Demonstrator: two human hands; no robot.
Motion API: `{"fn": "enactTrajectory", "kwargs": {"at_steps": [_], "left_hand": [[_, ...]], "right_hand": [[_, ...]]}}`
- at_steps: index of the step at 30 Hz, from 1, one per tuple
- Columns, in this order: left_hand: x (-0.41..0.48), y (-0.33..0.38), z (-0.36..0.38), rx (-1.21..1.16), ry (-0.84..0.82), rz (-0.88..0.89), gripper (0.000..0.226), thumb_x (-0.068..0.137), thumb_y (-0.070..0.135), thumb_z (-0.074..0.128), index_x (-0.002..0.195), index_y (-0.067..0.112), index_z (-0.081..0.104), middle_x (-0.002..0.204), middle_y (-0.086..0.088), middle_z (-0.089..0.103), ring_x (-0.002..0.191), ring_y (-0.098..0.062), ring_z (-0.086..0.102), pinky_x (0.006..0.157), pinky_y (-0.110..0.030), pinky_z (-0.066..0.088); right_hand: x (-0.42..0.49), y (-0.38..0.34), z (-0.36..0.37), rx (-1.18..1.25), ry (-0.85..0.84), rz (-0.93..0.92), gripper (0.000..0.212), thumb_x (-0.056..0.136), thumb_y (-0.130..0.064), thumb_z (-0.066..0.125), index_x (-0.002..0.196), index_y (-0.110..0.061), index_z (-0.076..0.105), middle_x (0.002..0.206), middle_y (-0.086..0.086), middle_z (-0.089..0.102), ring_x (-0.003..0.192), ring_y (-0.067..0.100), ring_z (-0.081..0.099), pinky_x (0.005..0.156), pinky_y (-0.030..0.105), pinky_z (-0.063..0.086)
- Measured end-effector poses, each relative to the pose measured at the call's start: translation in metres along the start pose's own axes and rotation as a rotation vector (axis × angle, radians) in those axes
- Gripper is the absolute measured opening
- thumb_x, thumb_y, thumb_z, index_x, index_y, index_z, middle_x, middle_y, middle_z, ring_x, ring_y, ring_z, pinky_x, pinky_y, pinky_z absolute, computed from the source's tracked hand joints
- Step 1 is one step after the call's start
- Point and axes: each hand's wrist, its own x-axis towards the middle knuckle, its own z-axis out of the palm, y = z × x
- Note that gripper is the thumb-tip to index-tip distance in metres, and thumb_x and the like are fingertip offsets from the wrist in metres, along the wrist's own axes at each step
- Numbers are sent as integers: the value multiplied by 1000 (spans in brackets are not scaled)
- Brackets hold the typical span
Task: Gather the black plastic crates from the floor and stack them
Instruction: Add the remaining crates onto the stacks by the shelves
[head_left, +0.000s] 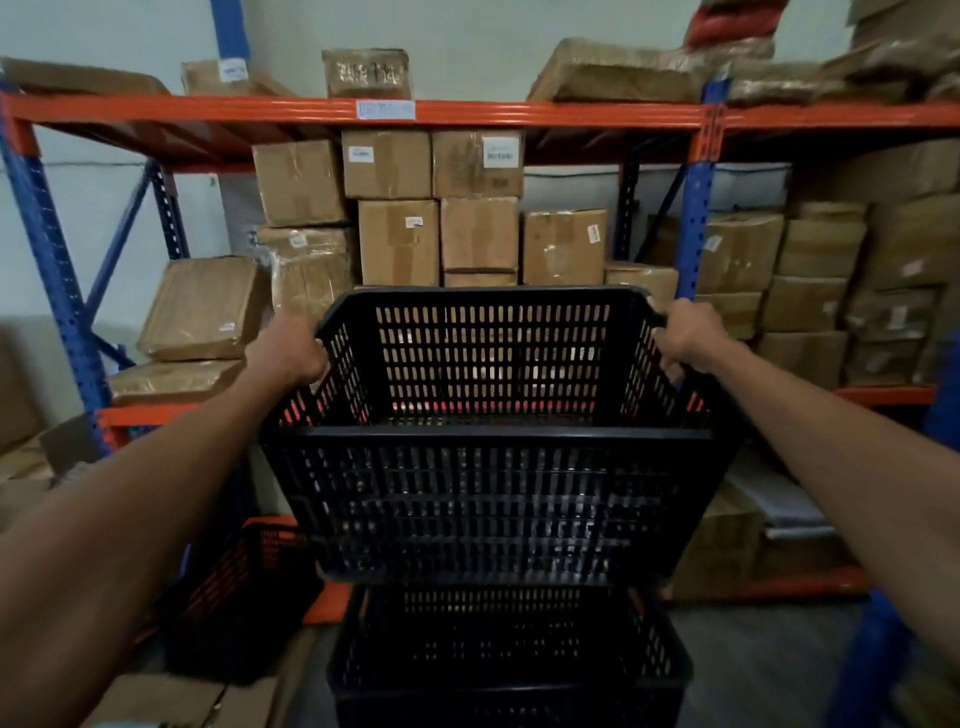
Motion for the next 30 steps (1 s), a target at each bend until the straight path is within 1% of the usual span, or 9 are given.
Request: {"fn": "enactTrajectory", "kwargs": {"at_steps": [4, 9, 14, 16, 19, 21, 24, 28, 30], "left_hand": [[-15, -1, 21, 13, -55, 19, 37, 88, 21, 47, 121, 18, 64, 112, -24, 65, 104, -43, 63, 83, -45, 52], [-24, -2, 47, 45, -100, -33, 39, 88, 22, 47, 122, 15, 65, 117, -27, 64, 109, -47, 61, 89, -49, 51], [-24, -1, 68, 86, -167, -40, 41, 89, 25, 49, 126, 14, 62, 121, -27, 62, 113, -47, 59, 92, -50, 50], [-24, 0, 77, 85, -193, -49, 40, 88, 24, 52, 123, 11, 64, 119, -29, 63, 110, -47, 61, 91, -49, 51], [-27, -1, 93, 93, -253, -47, 38, 87, 21, 52, 121, 11, 66, 118, -29, 64, 110, -46, 61, 91, -48, 51], [-31, -2, 105, 111, -307, -39, 38, 88, 19, 51, 123, 16, 66, 119, -27, 64, 111, -44, 61, 92, -47, 51], [-33, 3, 118, 144, -342, -41, 41, 90, 23, 48, 128, 24, 63, 123, -26, 62, 113, -44, 60, 95, -49, 51], [-34, 10, 122, 191, -308, -49, 40, 88, 26, 51, 125, 18, 63, 121, -26, 63, 112, -45, 60, 92, -48, 50], [-36, 9, 120, 199, -322, -61, 40, 88, 27, 50, 126, 21, 62, 122, -23, 63, 113, -44, 60, 91, -46, 51]], "right_hand": [[-1, 18, 14, -66, -32, -27, 44, 95, -24, 51, 139, -14, 49, 112, 22, 69, 92, 35, 68, 87, 42, 58], [3, 34, 44, -73, -106, -27, 45, 96, -24, 49, 140, -16, 47, 118, 25, 65, 100, 35, 68, 89, 44, 57], [15, 44, 74, -51, -183, -12, 48, 97, -18, 49, 144, -12, 43, 100, 22, 72, 66, 14, 71, 69, 29, 60], [20, 48, 87, -52, -222, 6, 49, 97, -17, 48, 145, -13, 42, 69, 15, 73, 72, 19, 72, 78, 33, 57], [27, 52, 103, -62, -291, 32, 47, 98, -16, 47, 144, -13, 42, 62, 10, 73, 47, 8, 68, 70, 28, 56], [26, 59, 115, -69, -335, 42, 52, 98, -17, 47, 149, -14, 35, 47, 2, 67, 64, 15, 73, 58, 23, 52], [22, 74, 135, -67, -331, 32, 51, 98, -19, 48, 148, -12, 38, 48, 0, 66, 90, 20, 74, 53, 22, 43], [20, 90, 147, -53, -349, 37, 47, 98, -23, 44, 145, -18, 39, 37, -5, 61, 61, 14, 72, 56, 22, 53], [25, 87, 146, -50, -331, 36, 49, 98, -23, 46, 147, -18, 38, 46, -3, 67, 60, 10, 68, 50, 20, 45]]}}
